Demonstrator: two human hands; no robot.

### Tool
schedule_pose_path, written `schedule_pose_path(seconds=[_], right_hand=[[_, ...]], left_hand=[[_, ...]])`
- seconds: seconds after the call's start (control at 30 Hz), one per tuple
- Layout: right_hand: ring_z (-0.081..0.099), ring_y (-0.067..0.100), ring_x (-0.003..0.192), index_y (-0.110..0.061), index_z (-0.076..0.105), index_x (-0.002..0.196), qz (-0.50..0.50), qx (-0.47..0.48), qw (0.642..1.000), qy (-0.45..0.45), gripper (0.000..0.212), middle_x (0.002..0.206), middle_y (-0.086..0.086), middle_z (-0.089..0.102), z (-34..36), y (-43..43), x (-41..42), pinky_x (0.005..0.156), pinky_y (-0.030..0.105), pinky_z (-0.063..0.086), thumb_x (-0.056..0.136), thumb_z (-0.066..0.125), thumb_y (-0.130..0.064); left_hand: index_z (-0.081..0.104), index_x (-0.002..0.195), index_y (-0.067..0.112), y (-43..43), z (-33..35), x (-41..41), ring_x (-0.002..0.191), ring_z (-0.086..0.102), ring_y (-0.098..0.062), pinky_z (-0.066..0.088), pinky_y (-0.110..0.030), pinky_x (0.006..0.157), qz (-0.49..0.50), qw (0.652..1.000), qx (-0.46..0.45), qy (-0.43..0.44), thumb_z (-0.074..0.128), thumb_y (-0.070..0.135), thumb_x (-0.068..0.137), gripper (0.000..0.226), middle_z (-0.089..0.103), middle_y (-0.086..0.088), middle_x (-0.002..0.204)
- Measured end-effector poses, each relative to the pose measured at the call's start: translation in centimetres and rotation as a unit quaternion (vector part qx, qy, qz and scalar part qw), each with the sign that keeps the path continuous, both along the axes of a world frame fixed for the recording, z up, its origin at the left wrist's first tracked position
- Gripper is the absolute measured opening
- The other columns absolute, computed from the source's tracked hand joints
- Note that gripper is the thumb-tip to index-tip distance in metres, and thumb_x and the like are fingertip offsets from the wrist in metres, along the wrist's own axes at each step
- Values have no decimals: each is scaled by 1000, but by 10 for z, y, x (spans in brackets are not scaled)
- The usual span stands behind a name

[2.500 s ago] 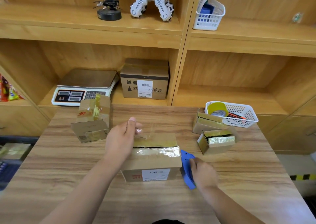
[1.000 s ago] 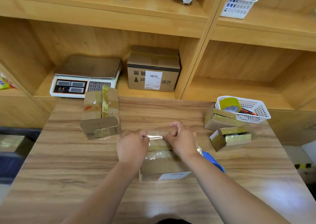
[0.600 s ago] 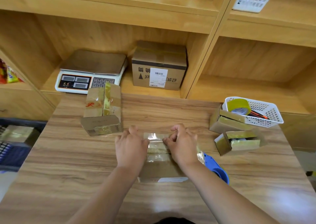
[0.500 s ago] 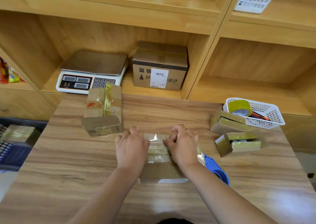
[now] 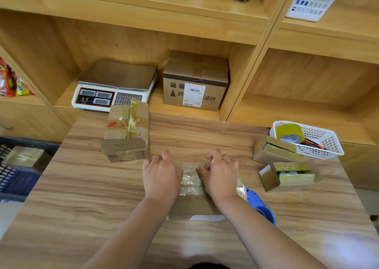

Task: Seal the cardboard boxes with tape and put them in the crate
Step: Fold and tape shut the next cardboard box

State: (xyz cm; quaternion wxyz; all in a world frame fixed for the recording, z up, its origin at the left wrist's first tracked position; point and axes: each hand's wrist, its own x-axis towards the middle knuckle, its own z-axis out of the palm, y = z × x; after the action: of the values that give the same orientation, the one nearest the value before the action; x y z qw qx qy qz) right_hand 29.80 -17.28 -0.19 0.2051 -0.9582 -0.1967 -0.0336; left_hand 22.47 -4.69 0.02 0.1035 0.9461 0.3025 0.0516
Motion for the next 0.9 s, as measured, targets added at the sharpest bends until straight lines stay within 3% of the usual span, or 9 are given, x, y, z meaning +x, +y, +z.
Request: schedule_pose_path(seconds=[0.53,0.73,0.9], right_hand=[[53,11,96,-28,49,107,-4,-69,997,-21,36,80,-12,64,-1,2,2,69,31,11,79,65,-44],[51,14,105,-33,61,108,6,-89,996,14,29,86,-11,69,5,3,6,78,33,18,81,62,-44],[49,16,109,-34,67,103,4,-97,993,65,23,96,-11,69,11,5,11,81,33,20,83,61,-44]], left_hand=[[52,114,18,0,1,5,100,54,-16,23,-29,81,-25,999,29,16,53,37,83,37,66,3,87],[55,94,20,5,9,9,88,56,-17,15,-31,69,-37,998,36,29,57,34,79,20,64,3,80],[56,88,19,11,16,15,78,51,-19,22,-30,70,-45,997,28,51,60,31,78,15,64,1,79]])
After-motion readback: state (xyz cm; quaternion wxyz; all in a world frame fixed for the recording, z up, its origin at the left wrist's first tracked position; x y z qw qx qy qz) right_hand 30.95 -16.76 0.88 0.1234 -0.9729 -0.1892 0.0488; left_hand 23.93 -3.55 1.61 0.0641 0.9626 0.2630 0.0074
